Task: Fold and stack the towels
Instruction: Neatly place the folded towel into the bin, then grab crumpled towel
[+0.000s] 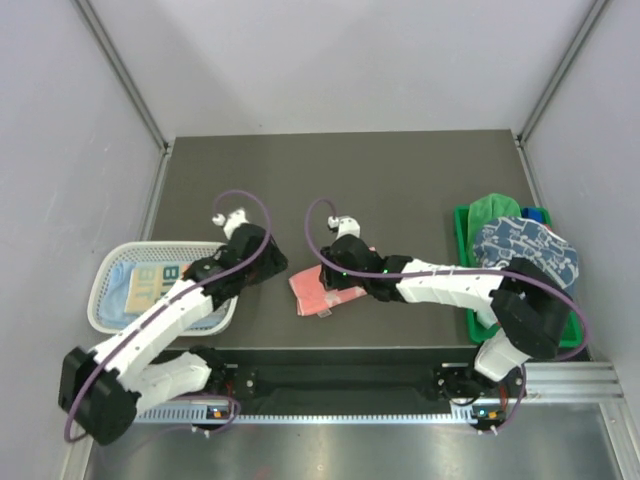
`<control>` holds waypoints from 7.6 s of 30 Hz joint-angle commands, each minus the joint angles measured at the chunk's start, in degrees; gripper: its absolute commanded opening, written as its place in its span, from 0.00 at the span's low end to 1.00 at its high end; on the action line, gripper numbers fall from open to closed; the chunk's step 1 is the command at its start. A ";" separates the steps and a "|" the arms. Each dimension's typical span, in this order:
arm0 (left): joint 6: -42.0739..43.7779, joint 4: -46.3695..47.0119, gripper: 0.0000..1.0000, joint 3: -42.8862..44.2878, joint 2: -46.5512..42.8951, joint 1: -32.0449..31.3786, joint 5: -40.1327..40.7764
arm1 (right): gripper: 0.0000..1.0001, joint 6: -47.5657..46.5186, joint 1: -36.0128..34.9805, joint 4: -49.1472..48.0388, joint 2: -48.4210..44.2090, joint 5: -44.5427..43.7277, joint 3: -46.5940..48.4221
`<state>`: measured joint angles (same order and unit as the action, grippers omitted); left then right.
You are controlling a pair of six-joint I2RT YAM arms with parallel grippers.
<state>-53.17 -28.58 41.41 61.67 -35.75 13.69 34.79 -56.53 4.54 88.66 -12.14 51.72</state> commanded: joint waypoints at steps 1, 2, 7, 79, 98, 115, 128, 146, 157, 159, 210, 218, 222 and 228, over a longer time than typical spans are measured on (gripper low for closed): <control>4.82 -6.57 0.62 7.26 -7.16 4.70 5.11 | 0.44 0.55 -3.67 0.38 3.43 -2.71 5.39; 5.61 -7.27 0.62 9.02 -9.61 5.42 5.55 | 0.46 0.63 -4.28 0.91 4.40 -3.15 6.10; 11.41 -13.34 0.63 20.62 -11.92 6.74 8.19 | 0.57 -0.24 -8.32 3.63 10.72 -7.18 11.89; 22.23 -19.85 0.61 45.25 -14.47 6.83 6.00 | 0.00 15.30 -8.50 -8.75 19.87 15.83 32.54; 19.51 -24.51 0.59 43.85 -20.98 6.83 -1.91 | 0.00 26.30 -14.66 -7.53 46.76 12.41 73.15; 19.86 -22.84 0.58 42.79 -20.27 6.74 -4.55 | 0.00 28.67 -17.21 -14.82 56.62 8.80 83.80; 19.95 -22.40 0.59 42.79 -19.57 6.83 -5.17 | 0.01 28.58 -18.17 -18.07 59.78 6.69 86.09; 19.68 -21.70 0.59 43.23 -18.43 6.83 -5.17 | 0.79 25.61 -17.82 -23.60 56.99 9.95 82.41; 20.56 -15.20 0.59 50.17 -13.87 6.83 -9.74 | 0.82 10.94 -16.59 -29.40 36.44 2.76 54.56; 20.65 -13.35 0.59 51.14 -13.07 6.83 -10.52 | 0.82 9.17 -16.07 -30.11 33.08 0.81 49.99; 21.09 3.18 0.57 18.45 -1.11 6.22 -24.50 | 0.87 10.22 45.89 43.99 -37.52 -26.97 -4.17; 21.53 3.18 0.57 18.27 -1.38 6.22 -24.33 | 0.65 6.88 50.82 37.04 -37.07 -24.60 -6.64; 21.53 3.27 0.57 18.27 -0.68 6.30 -24.77 | 0.57 5.91 51.44 35.45 -34.79 -23.28 -7.16; 21.79 3.27 0.56 18.53 -0.85 6.30 -24.50 | 0.31 4.51 51.70 33.96 -34.35 -22.23 -6.64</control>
<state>-32.56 -28.60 60.18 61.14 -29.32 -10.13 40.62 -5.82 41.30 54.46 -34.92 44.29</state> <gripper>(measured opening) 0.567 0.354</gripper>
